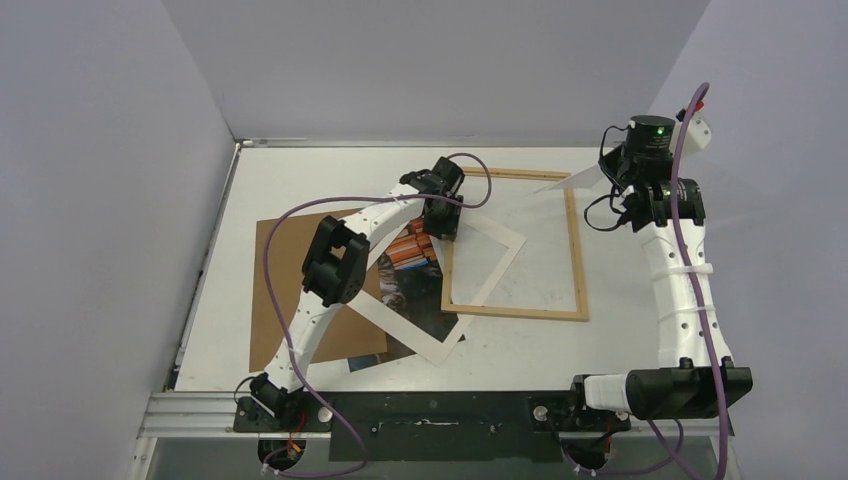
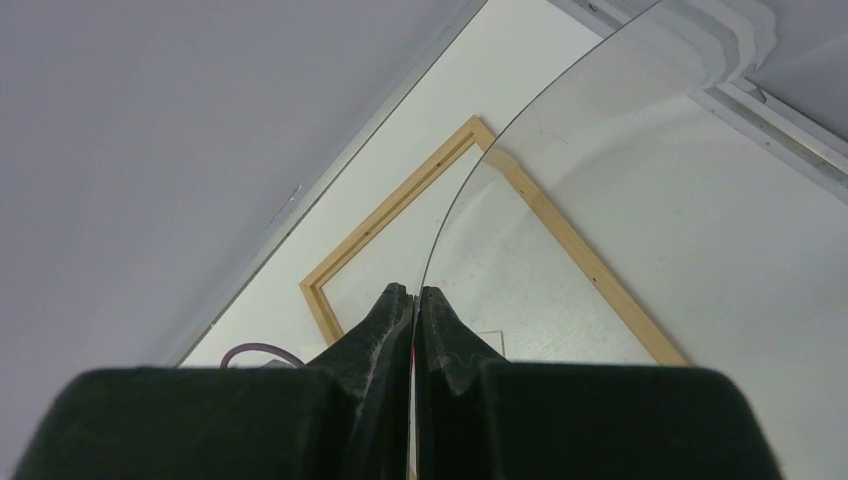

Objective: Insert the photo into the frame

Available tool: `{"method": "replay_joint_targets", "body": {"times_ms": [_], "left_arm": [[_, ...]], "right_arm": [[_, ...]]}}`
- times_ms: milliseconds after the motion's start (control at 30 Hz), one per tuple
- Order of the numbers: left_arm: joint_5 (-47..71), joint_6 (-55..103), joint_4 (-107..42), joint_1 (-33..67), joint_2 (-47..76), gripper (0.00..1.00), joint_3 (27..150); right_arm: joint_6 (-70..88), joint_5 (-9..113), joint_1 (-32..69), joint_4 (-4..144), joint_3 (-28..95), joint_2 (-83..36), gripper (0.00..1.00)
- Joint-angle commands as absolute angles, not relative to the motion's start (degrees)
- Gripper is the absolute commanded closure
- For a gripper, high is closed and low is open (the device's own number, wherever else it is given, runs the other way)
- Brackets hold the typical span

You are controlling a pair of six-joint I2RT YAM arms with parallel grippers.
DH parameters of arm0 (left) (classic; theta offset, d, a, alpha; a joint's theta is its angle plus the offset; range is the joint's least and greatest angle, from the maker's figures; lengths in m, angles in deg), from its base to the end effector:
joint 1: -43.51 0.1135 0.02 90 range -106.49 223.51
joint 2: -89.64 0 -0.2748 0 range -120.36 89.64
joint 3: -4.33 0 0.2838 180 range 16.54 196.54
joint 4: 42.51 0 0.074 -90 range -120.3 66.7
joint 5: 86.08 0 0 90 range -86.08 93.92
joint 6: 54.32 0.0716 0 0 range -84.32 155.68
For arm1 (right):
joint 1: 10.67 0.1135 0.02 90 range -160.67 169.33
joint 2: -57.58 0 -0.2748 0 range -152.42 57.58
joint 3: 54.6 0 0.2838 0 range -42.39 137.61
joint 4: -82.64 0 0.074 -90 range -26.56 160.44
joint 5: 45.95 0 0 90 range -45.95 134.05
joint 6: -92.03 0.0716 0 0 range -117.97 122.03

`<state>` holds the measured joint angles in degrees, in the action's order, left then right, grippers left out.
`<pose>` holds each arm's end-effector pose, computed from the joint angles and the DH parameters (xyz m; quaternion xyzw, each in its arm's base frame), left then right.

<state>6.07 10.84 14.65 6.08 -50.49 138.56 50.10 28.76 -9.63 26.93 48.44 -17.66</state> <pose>0.4583 -0.3541 0.1307 0.1110 0.9660 -0.1360 0.1899 0.3277 -0.0129 0.4446 0.4017 0.7513 0.1087 0.5123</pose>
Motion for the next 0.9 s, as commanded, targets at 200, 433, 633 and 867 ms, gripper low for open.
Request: {"method": "replay_joint_targets", "body": {"times_ms": [200, 433, 633, 867], "left_arm": [[2.5, 12.0, 17.8, 6.0, -51.8, 0.82, 142.9], [6.8, 13.5, 20.9, 8.6, -48.3, 1.0, 144.5], [6.8, 11.8, 22.4, 12.3, -43.4, 1.0, 141.1], [8.8, 8.1, 16.5, 16.3, -35.9, 1.0, 128.6]], "right_arm": [[48.2, 27.6, -10.1, 28.4, 50.7, -16.2, 1.0], [47.5, 32.5, -10.1, 29.9, 51.1, -17.5, 1.0], [46.7, 41.2, -10.1, 33.4, 51.2, -19.5, 1.0], [47.1, 53.4, -9.5, 40.2, 50.5, -22.1, 1.0]]}}
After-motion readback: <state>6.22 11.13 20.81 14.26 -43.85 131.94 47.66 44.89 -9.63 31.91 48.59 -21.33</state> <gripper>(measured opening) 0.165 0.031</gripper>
